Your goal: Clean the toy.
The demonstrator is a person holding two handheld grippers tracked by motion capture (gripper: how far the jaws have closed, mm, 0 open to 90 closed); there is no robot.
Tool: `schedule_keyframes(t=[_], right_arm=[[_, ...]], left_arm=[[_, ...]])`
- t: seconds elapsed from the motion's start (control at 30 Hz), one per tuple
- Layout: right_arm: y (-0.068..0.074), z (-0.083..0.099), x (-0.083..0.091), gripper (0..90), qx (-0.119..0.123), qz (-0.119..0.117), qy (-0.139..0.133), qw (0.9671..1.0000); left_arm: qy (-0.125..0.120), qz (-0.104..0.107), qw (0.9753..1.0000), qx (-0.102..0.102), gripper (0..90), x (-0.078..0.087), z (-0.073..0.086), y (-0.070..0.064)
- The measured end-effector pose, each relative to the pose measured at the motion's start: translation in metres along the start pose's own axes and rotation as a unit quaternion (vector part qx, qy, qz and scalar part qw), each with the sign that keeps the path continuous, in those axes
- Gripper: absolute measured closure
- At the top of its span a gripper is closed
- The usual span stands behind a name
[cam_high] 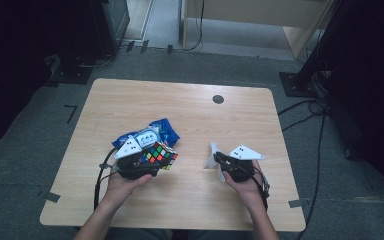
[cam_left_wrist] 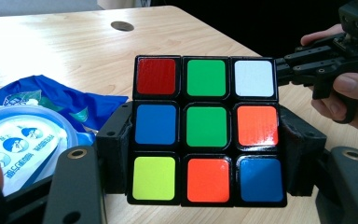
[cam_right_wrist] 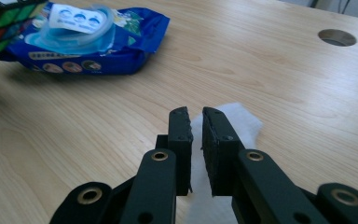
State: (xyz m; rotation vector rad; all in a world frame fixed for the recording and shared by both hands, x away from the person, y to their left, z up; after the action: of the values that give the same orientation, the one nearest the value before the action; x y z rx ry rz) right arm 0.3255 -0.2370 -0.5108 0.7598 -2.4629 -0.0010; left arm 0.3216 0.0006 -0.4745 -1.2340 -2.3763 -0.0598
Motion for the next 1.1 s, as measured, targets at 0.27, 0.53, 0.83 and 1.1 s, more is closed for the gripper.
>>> schedule_keyframes(t=[0.27,0.53,0.83,1.1], right_arm=[[-0.01,-0.005,0.003,65.2,-0.018,0.035,-0.028,0.9988],[-0.019,0.013,-0.013,60.6,-0.046,0.095,0.033,0.9939],[-0.036,0.009,0.003,90.0,-0.011,0.171,0.006,0.9852],[0.038,0.035,-0.035,67.6,0.131,-0.005,0.091,0.9871]], left_arm=[[0.001,0.0,1.0,-0.001,34.2,0.0,0.0,0.0],[0.001,0.0,1.0,0.0,34.2,0.0,0.0,0.0],[-0.002,0.0,1.0,-0.001,34.2,0.0,0.0,-0.001],[0.0,0.001,1.0,-0.005,34.2,-0.001,0.0,-0.002]])
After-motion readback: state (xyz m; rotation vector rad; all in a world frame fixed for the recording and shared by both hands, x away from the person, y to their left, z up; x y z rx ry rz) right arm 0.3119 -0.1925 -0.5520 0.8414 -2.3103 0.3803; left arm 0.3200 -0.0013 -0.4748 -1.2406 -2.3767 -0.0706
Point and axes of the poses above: each handheld gripper's, and its own axes: x roughly backward along the jaws, z roughly out of its underside, y roughly to its left, the point moved 8 cm from there along -x, roughly forward along the jaws, and after that the axes turned 5 degrees about -x, right-handed, at the moved point
